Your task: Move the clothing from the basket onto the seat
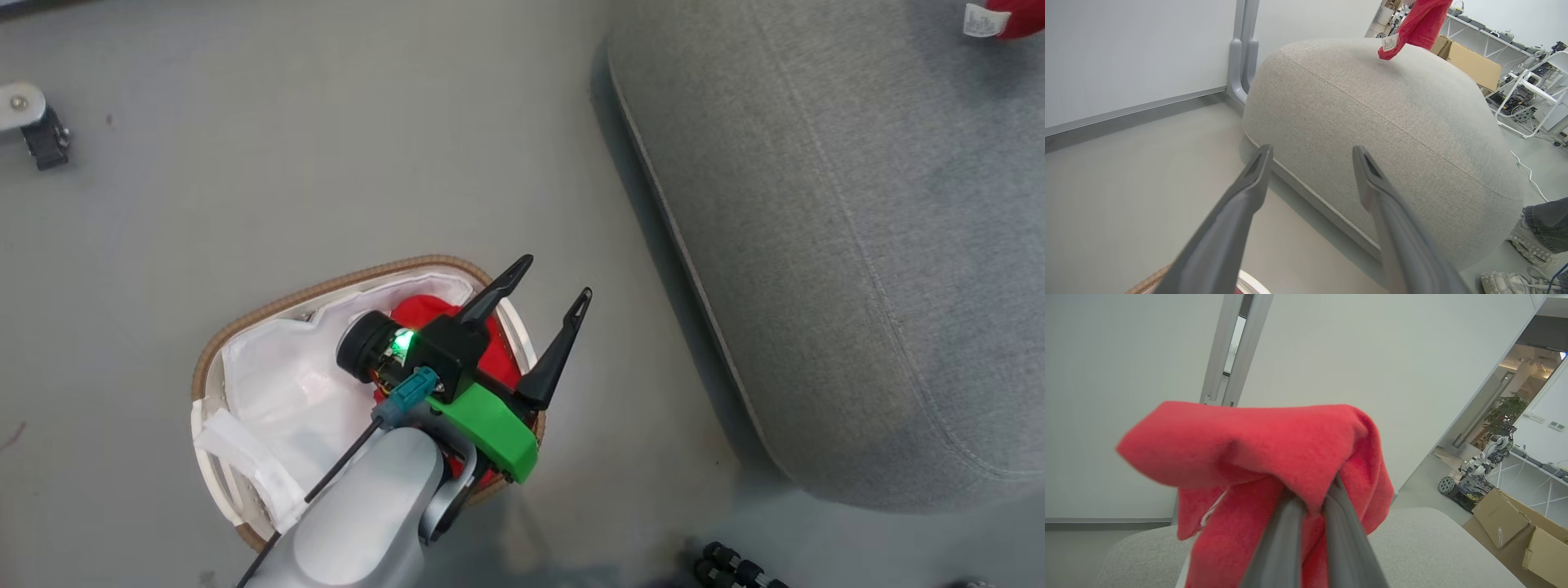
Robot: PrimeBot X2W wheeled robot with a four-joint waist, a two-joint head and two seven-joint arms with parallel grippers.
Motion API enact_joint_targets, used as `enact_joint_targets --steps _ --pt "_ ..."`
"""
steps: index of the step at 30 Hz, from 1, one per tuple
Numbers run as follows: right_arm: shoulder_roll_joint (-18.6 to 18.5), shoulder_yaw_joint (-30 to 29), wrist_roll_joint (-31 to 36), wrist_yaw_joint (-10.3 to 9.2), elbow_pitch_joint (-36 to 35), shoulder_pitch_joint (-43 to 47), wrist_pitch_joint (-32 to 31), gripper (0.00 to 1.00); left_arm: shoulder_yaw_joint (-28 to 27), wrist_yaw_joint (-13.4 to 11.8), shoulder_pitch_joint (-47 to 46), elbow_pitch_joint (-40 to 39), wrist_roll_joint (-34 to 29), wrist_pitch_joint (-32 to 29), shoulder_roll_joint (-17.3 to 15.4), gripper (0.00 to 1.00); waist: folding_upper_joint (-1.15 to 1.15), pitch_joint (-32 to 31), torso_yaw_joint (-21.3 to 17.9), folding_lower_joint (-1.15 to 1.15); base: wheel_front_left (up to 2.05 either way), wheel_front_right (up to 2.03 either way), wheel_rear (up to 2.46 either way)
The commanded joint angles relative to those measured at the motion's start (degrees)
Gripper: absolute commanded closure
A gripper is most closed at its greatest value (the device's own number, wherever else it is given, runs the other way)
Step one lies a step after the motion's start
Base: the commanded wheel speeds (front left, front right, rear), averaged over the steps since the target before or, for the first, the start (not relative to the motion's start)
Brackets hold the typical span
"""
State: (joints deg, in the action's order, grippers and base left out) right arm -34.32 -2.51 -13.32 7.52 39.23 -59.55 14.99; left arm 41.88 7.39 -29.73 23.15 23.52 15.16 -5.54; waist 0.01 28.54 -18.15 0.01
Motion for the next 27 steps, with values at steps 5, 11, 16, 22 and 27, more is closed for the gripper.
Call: enact_joint_targets --steps 5,11,16,22,27 --pt "2.5 -4.5 2.2 -0.06 5.6 3.2 0.3 1.00 -1.3 0.2 -1.2 0.2 -1.2 0.0 -1.2 0.00 -0.01 6.7 4.6 -0.01 0.00 0.00 0.00" --pt "5.5 -11.0 4.6 -0.05 13.8 7.6 0.3 1.00 -1.4 0.2 -0.6 0.6 -0.8 0.0 -1.4 0.00 -0.01 6.4 4.6 -0.01 0.00 0.00 0.00" --pt "8.1 -14.3 7.4 -0.06 15.0 11.7 0.3 0.76 -2.4 0.2 0.8 1.3 -0.2 0.0 -1.0 0.00 -0.01 4.4 4.1 -0.01 0.00 0.00 0.00" --pt "10.2 -17.7 9.2 -0.06 11.1 16.6 0.3 0.00 -4.9 0.2 2.2 2.3 0.0 0.0 -0.6 0.00 -0.01 0.3 4.2 -0.01 0.00 0.00 0.00" --pt "12.3 -17.4 8.6 -0.05 3.9 22.5 0.3 0.00 -9.2 0.2 4.7 3.1 -1.1 0.0 0.2 0.00 -0.01 -4.5 5.0 -0.01 0.00 0.00 0.00"
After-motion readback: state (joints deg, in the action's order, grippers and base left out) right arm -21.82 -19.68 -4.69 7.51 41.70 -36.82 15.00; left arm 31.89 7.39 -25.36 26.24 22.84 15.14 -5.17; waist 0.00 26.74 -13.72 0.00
